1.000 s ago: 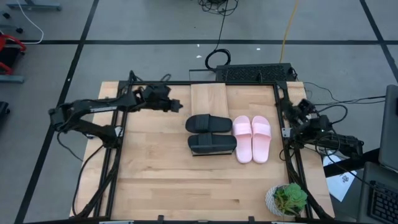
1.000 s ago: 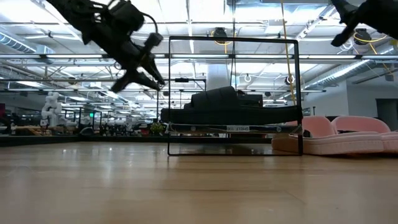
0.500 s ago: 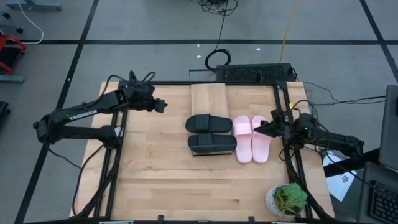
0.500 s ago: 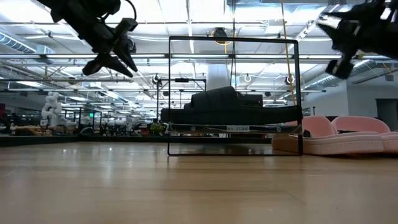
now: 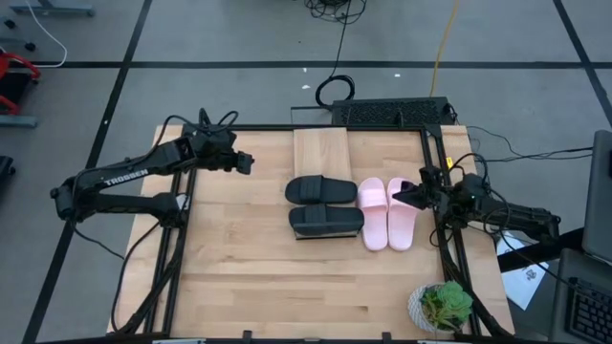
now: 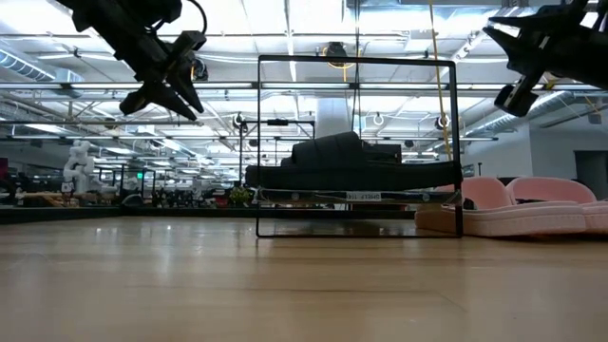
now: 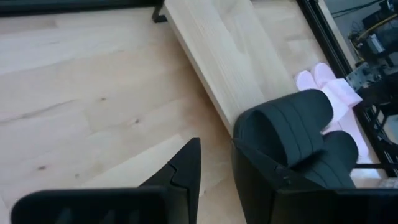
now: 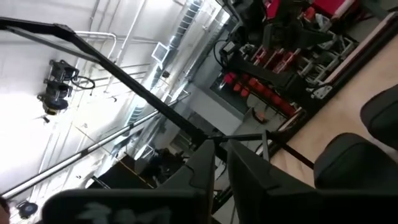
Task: Pick and place slides into the shelf
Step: Put the left pink slide on the shelf
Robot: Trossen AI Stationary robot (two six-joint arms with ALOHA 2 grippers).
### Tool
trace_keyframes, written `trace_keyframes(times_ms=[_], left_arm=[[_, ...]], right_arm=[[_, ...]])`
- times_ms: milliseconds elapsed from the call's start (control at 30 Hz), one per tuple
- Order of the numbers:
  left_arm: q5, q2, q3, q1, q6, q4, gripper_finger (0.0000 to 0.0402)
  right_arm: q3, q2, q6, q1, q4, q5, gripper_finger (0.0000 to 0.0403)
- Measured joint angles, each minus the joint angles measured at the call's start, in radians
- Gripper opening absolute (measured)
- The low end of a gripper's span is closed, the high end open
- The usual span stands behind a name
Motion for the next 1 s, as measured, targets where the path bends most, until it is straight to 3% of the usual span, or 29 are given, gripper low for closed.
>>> trace_keyframes(times_ms=[300,567,800,1000], left_arm=[[-0.009,0.0,0.0,0.0,0.001,0.0,0.0086],[-0.009,0.0,0.0,0.0,-0.011,0.002,0.0086],[-0.009,0.0,0.0,0.0,-0.016,0.007,0.0086],[-0.009,0.0,0.0,0.0,-0.016,0.007,0.0086]], right_arm=[[-0.001,0.0,-0.076,0.0,-0.005,0.004,0.0034],[-0.001,0.018,-0.083,0.0,-0.013,0.142,0.0049],[-0.001,0.077,-0.132,0.0,0.027,0.16,0.011],[0.018,0.128,-0.312,-0.001,0.241,0.262,0.0175]])
